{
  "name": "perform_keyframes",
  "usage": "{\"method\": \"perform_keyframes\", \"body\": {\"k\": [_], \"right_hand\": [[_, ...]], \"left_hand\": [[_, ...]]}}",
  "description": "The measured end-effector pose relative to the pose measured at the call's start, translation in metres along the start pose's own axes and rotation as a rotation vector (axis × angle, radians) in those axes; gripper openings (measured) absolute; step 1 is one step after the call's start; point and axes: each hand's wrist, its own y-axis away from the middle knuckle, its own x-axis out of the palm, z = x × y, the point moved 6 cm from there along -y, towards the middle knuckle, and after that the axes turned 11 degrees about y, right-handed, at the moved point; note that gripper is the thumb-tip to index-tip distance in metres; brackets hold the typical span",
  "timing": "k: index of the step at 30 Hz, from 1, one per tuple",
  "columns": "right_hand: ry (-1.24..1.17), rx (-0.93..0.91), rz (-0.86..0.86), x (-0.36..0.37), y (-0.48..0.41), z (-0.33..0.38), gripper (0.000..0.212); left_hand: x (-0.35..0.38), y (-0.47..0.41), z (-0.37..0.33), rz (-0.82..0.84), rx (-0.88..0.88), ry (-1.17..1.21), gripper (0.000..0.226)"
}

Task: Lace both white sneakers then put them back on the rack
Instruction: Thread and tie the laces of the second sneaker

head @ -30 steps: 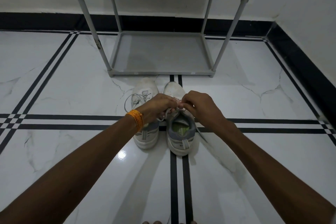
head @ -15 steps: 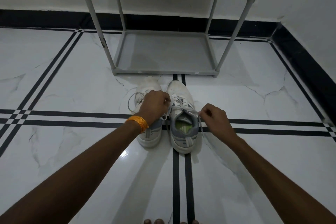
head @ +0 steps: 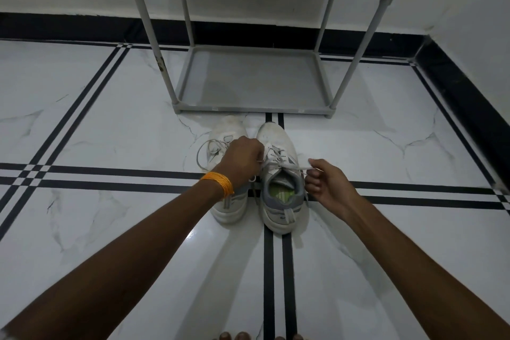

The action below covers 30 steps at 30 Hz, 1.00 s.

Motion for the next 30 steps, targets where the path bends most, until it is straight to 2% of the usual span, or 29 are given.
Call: {"method": "perform_keyframes", "body": {"k": [3, 4, 7, 9, 12, 15, 23, 30], "right_hand": [[0.563, -0.148, -0.076, -0.008, 0.003, 0.012, 0.018], [0.682, -0.199, -0.099, -0.006, 0.006, 0.018, 0.02], [0.835, -0.306, -0.152, 0.001, 0.01, 0.034, 0.019], [0.697, -0.24, -0.166, -0.003, 0.008, 0.033, 0.028], [0.044, 0.032, -0.144, -0.018, -0.002, 0.009, 0.037], [-0.253, 0.17, -0.174, -0.024, -0.005, -0.015, 0.042], [-0.327, 0.124, -0.299, -0.025, -0.013, -0.026, 0.04], [-0.281, 0.065, -0.352, -0.028, -0.014, -0.028, 0.024]], "left_hand": [[-0.005, -0.004, 0.012, -0.09, -0.126, 0.101, 0.006], [-0.006, -0.005, 0.016, -0.121, -0.166, 0.14, 0.005], [-0.01, -0.007, 0.017, -0.155, -0.174, 0.099, 0.004], [-0.004, -0.005, 0.01, -0.095, -0.083, -0.07, 0.009], [0.004, 0.002, 0.006, -0.055, 0.053, -0.224, 0.014], [0.004, 0.003, 0.002, -0.044, 0.115, -0.28, 0.014], [0.003, -0.003, 0.01, 0.018, 0.056, -0.297, 0.014], [0.004, -0.003, 0.016, 0.0, 0.043, -0.287, 0.012]]}}
